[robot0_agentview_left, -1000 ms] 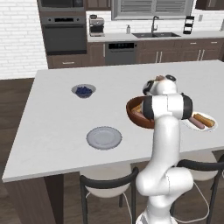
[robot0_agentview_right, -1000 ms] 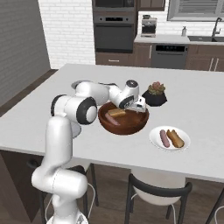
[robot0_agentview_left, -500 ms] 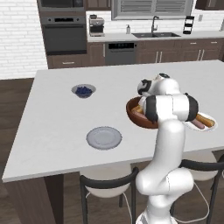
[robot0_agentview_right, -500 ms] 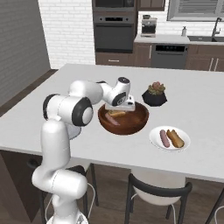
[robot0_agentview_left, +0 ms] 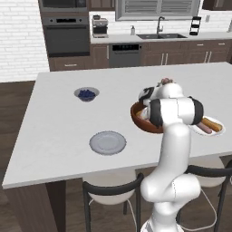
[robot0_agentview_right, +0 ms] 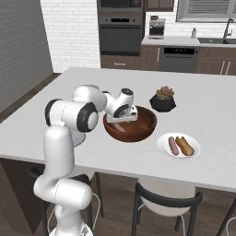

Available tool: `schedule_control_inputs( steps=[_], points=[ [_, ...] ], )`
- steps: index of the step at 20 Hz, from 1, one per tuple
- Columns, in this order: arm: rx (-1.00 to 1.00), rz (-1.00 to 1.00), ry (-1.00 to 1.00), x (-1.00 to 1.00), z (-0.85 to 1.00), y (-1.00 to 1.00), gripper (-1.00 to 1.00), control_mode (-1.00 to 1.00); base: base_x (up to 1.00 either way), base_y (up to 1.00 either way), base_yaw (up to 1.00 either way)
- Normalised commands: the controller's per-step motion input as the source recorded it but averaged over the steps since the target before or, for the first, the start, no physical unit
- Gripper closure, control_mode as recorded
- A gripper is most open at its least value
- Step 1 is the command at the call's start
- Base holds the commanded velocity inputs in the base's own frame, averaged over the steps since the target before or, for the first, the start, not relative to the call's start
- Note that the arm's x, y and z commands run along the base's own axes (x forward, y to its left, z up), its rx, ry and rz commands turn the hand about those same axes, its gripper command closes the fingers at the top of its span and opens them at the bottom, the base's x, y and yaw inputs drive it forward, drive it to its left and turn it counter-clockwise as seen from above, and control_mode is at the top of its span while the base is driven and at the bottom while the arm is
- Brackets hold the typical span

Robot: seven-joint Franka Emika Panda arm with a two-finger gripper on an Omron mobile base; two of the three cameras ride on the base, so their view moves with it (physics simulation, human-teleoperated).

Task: Place one bun and one sausage from the bowl on each plate.

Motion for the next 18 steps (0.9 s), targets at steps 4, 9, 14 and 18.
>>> schedule_control_inputs(
  steps=[4,9,14,18],
  points=[
    [0.0,0.15,0.02,0.06,-0.26,0.06,-1.0,-1.0,0.0,0.0,0.0],
    [0.0,0.07,0.11,0.0,-0.23,0.19,-1.0,-1.0,0.0,0.0,0.0],
    [0.0,0.05,0.17,-0.05,-0.3,0.26,1.0,-1.0,0.0,0.0,0.0],
    [0.0,0.04,0.1,0.0,-0.16,0.08,1.0,-1.0,0.0,0.0,0.0]
  ],
)
